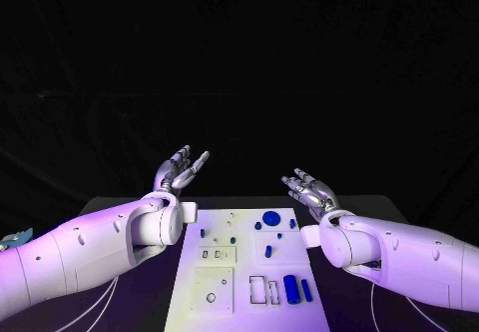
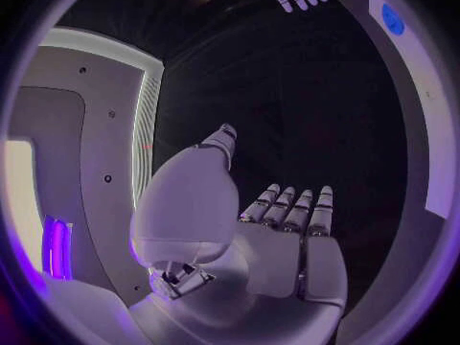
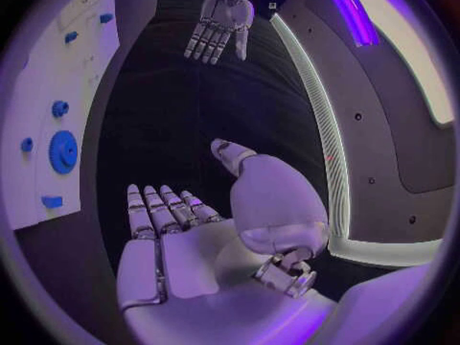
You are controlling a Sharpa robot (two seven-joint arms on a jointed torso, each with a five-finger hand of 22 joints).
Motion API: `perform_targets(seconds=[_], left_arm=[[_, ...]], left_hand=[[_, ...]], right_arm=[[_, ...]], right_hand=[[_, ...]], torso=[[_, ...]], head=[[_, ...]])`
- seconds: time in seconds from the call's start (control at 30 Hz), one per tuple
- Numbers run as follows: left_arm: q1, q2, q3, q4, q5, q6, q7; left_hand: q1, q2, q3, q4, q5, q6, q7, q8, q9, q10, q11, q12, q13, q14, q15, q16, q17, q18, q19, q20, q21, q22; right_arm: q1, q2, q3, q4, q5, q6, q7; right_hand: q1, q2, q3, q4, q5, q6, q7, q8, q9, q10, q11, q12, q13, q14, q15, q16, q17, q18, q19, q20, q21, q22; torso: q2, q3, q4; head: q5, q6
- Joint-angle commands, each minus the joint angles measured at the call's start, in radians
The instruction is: Assemble the parts on the task board
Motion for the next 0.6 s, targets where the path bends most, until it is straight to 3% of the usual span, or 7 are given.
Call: perform_targets(seconds=[0.03,0.23,0.3,0.33,0.37,0.43,0.6], left_arm=[[0.001,0.003,0.0,-0.002,0.014,0.071,0.033],[0.001,0.003,0.0,-0.002,0.014,0.071,0.033],[0.001,0.003,0.0,-0.002,0.014,0.071,0.033],[0.002,-0.031,-0.001,0.011,0.013,0.085,0.046],[0.002,-0.034,-0.001,0.014,0.012,0.088,0.047],[0.002,-0.039,-0.001,0.021,0.006,0.093,0.046],[0.002,-0.058,-0.001,0.048,-0.012,0.112,0.042]], left_hand=[[0.05,0.008,0.009,0.014,0.007,0.04,0.091,0.012,0.007,0.034,0.02,0.009,0.006,0.03,0.023,0.012,0.008,0.027,0.011,0.019,0.011,0.005],[0.071,0.029,0.03,0.008,0.004,0.18,0.131,0.051,0.033,0.207,0.07,0.033,0.021,0.205,0.035,0.063,0.041,0.038,0.126,0.021,0.056,0.027],[0.088,0.032,0.04,0.003,0.002,0.311,0.146,0.094,0.059,0.395,0.095,0.067,0.035,0.421,0.012,0.135,0.082,0.06,0.346,0.018,0.137,0.066],[0.092,0.032,0.042,0.002,0.002,0.343,0.147,0.104,0.065,0.445,0.092,0.073,0.036,0.506,0.004,0.164,0.098,0.072,0.427,0.017,0.169,0.08],[0.1,0.033,0.048,0.0,0.001,0.42,0.145,0.13,0.081,0.58,0.076,0.094,0.044,0.622,-0.017,0.212,0.121,0.094,0.489,0.016,0.199,0.089],[0.113,0.033,0.06,-0.005,0.001,0.551,0.137,0.174,0.106,0.686,0.059,0.114,0.046,0.684,-0.037,0.239,0.134,0.122,0.546,0.015,0.226,0.094],[0.134,0.025,0.088,-0.014,0.0,0.632,0.113,0.203,0.12,0.771,0.034,0.111,0.044,0.771,-0.065,0.265,0.152,0.138,0.621,0.008,0.254,0.093]], right_arm=[[0.013,0.007,-0.014,-0.023,0.0,0.208,-0.033],[0.027,0.014,-0.033,-0.047,0.001,0.272,-0.044],[0.028,0.014,-0.034,-0.049,0.001,0.276,-0.044],[0.044,0.006,-0.033,-0.092,-0.332,0.122,-0.019],[0.046,0.006,-0.033,-0.099,-0.366,0.113,-0.021],[0.05,0.006,-0.032,-0.109,-0.43,0.1,-0.026],[0.06,0.008,-0.03,-0.132,-0.577,0.084,-0.049]], right_hand=[[0.097,-0.015,0.043,-0.058,0.009,0.065,0.171,0.024,0.016,0.092,0.016,0.017,0.009,0.085,0.016,0.022,0.014,0.025,0.05,0.009,0.02,0.008],[0.161,-0.032,0.067,-0.124,0.008,0.215,0.17,0.075,0.051,0.297,0.009,0.044,0.024,0.3,-0.004,0.081,0.05,0.052,0.222,0.008,0.079,0.035],[0.192,-0.04,0.079,-0.154,-0.001,0.323,0.168,0.114,0.075,0.481,-0.005,0.078,0.038,0.455,-0.026,0.127,0.075,0.075,0.417,0.005,0.147,0.066],[0.199,-0.042,0.083,-0.161,-0.001,0.344,0.165,0.122,0.08,0.512,-0.009,0.082,0.039,0.483,-0.029,0.135,0.079,0.079,0.453,0.004,0.16,0.071],[0.217,-0.044,0.094,-0.177,-0.001,0.414,0.162,0.147,0.095,0.61,-0.017,0.098,0.043,0.568,-0.039,0.16,0.092,0.09,0.498,0.003,0.178,0.076],[0.23,-0.053,0.112,-0.196,-0.017,0.529,0.152,0.188,0.118,0.692,-0.032,0.111,0.042,0.643,-0.057,0.185,0.101,0.107,0.545,0.001,0.2,0.081],[0.237,-0.076,0.151,-0.221,-0.03,0.676,0.125,0.23,0.139,0.803,-0.062,0.099,0.037,0.758,-0.093,0.213,0.109,0.127,0.634,-0.014,0.246,0.094]], torso=[[0.0,0.0,-0.0001],[0.0,0.0,-0.0001],[0.0,0.0,-0.0001],[0.023,-0.0069,0.0005],[0.025,-0.0071,0.0014],[0.029,-0.0077,0.0042],[0.043,-0.0106,0.0091]], head=[[0.0,0.0],[0.0,0.0],[0.0,0.0],[-0.001,-0.013],[0.0,-0.013],[-0.002,-0.012],[-0.007,-0.013]])
